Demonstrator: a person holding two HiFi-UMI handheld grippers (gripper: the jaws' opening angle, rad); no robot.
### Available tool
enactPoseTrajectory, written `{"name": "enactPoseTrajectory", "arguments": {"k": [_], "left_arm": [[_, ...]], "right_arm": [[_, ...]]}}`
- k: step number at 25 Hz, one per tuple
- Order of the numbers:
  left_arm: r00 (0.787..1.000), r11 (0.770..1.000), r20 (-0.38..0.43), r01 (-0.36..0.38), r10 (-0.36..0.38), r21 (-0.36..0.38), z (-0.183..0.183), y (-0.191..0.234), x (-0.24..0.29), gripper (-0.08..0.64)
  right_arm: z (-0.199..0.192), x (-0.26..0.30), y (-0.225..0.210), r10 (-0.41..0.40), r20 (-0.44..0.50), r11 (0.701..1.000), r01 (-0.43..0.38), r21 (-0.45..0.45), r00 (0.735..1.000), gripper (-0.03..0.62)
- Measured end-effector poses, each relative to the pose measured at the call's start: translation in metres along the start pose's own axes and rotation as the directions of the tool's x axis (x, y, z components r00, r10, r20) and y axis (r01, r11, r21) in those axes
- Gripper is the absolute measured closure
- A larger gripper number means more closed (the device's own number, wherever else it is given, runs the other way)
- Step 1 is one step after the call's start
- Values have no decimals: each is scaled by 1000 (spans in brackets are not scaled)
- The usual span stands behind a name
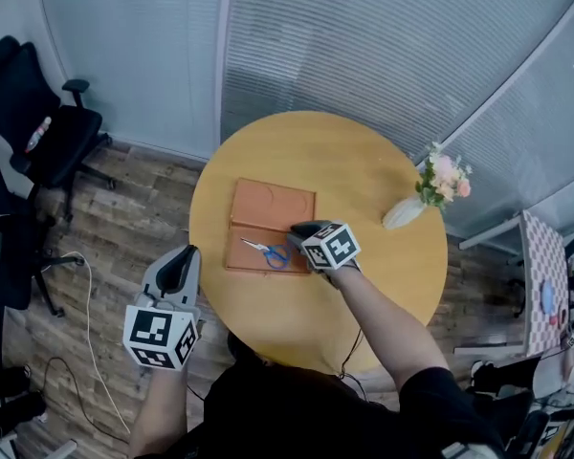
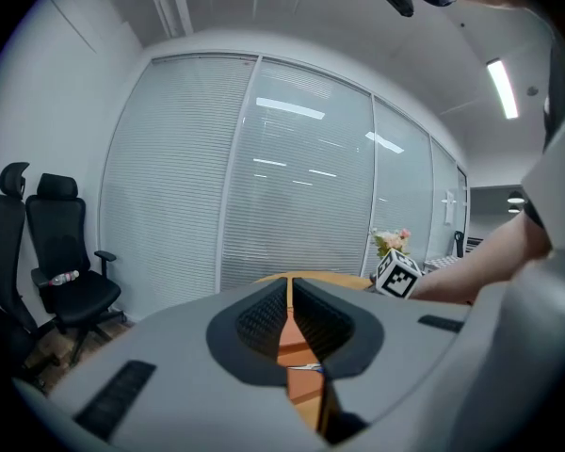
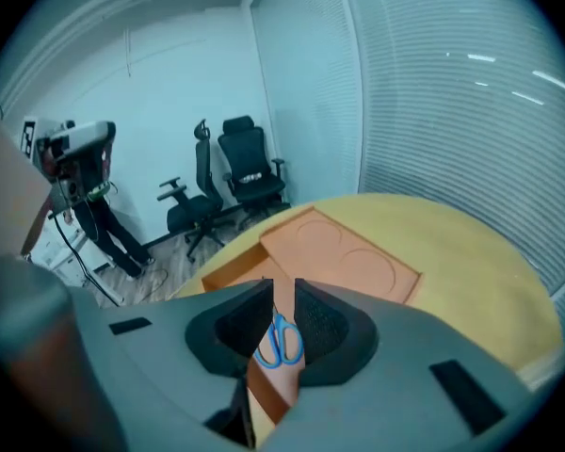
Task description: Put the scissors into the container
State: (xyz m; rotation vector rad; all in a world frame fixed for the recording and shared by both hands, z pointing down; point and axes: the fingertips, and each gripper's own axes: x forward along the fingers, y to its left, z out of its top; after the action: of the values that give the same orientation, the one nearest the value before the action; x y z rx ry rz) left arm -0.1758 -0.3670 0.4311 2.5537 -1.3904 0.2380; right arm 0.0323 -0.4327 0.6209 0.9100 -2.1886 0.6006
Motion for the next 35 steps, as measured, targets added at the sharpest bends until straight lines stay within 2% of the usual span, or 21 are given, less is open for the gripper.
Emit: {"name": "enactPoseTrajectory", "arguments": {"k": [3,5,7,10,12,14,16,19,21,25,31,35], "left_arm": [[1000,1000,-3,15,-14,25,12,-14,4,532],[1000,999,0,20,-20,41,21,-25,7,532],[1000,998,11,17,-17,55,32,-36,7,532],[999,997,38,-8,5,71,49,-55,4,532],[998,998,59,-13,10,65,58,-72,1,532],[997,999,76,-2,-3,55,66,-92,-2,532],[997,999,77,9,-13,53,67,-111,-2,532],[998,999,64,15,-18,46,65,-131,1,532],[998,999,64,22,-25,45,67,-140,3,532],[996,996,81,30,-37,81,80,-154,10,532],[993,991,118,-3,-13,131,97,-156,9,532],[992,992,124,-15,-1,123,96,-150,8,532]], "right_arm": [[25,-40,2,16,138,1000,-17,5,990,524],[44,-74,6,32,251,999,-33,-1,967,532],[60,-120,9,30,399,998,-46,31,916,539],[62,-198,11,11,584,993,-78,89,811,546],[51,-242,14,14,647,992,-91,86,762,550],[44,-278,15,5,689,994,-80,76,725,551],[43,-310,13,-25,735,996,-45,75,678,552],[53,-349,17,-55,805,998,8,62,591,554],[63,-365,23,-57,833,998,59,30,550,554],[72,-373,33,-48,852,993,113,-13,521,555],[68,-371,38,-68,845,988,151,-16,530,557],[63,-364,44,-88,840,986,167,-3,535,557]]}}
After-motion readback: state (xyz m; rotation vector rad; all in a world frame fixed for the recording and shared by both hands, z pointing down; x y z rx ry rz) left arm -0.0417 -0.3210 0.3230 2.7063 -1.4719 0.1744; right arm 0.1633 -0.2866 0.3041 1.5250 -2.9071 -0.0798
